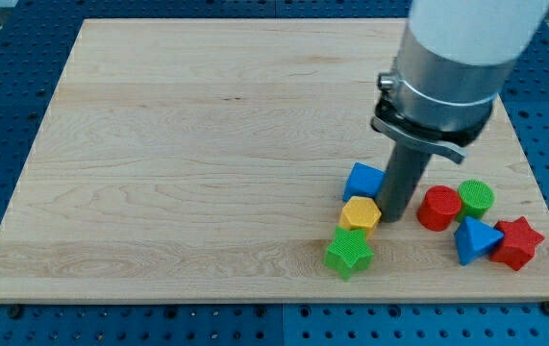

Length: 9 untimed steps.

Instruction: Move the yellow heart to the right center of the board

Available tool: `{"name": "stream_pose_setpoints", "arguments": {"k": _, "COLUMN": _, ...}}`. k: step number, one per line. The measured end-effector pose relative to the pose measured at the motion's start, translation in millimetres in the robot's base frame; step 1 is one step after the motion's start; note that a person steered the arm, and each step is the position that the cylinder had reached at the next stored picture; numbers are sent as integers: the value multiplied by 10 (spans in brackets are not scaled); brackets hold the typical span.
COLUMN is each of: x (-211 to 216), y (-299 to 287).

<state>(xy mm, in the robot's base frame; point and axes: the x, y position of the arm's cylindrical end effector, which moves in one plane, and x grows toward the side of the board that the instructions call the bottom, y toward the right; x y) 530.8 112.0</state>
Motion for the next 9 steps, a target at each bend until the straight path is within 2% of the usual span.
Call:
{"name": "stream_pose_setpoints", "arguments": {"k": 1, "x": -199, "y": -8}}
{"name": "stream_pose_setpoints", "arguments": {"k": 5, "x": -136, "y": 178}}
{"name": "stream_pose_setpoints", "arguments": {"k": 8, "x": -632, "y": 272}}
{"name": "stream_pose_setpoints", "arguments": {"k": 9, "x": -632, "y": 460}}
